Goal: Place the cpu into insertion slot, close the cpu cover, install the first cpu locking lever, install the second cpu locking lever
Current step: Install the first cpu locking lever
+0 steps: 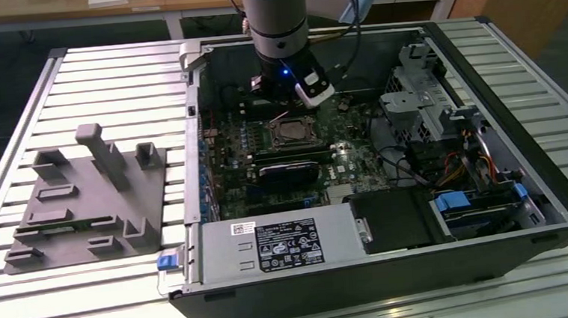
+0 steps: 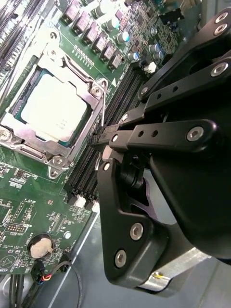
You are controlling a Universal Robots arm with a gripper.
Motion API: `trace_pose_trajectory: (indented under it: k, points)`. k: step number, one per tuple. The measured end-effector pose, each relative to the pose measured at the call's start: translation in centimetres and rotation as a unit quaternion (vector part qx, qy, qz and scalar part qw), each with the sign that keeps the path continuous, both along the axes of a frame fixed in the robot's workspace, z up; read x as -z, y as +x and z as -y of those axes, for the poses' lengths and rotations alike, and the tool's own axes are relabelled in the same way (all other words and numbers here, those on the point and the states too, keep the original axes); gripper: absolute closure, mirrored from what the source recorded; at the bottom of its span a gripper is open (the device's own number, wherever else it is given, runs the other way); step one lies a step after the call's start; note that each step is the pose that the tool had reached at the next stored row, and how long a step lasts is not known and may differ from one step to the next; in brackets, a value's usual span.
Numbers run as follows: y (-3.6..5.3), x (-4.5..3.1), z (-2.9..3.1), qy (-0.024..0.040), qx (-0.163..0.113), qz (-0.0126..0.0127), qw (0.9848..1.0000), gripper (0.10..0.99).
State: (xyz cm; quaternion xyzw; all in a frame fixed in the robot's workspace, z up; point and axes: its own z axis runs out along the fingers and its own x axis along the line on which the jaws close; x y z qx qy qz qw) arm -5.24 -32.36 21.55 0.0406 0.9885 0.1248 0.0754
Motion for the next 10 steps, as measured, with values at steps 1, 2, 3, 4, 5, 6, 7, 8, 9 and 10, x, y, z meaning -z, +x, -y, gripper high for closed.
trace_pose_trajectory:
  k: [1,2,3,4,5,6,7,8,9,10]
  points:
    - [0.00,0.03,-0.12,-0.0008,0.001,0.0002,1.0000,0.980]
    - [0.00,0.06,-0.22,-0.0018,0.002,0.0005,1.0000,0.980]
    - [0.00,0.08,-0.31,-0.0030,0.004,0.0007,1.0000,0.980]
    - [0.00,0.10,-0.39,-0.0041,0.006,0.0010,1.0000,0.980]
    - [0.00,0.12,-0.44,-0.0055,0.008,0.0014,1.0000,0.980]
    - [0.00,0.15,-0.46,-0.0068,0.011,0.0018,0.9999,0.980]
    - [0.00,0.18,-0.47,-0.0081,0.015,0.0021,0.9998,0.980]
    - [0.00,0.21,-0.47,-0.0092,0.021,0.0025,0.9997,0.980]
    - [0.00,0.24,-0.48,-0.0101,0.027,0.0028,0.9996,0.980]
    - [0.00,0.25,-0.48,-0.0109,0.032,0.0029,0.9994,0.980]
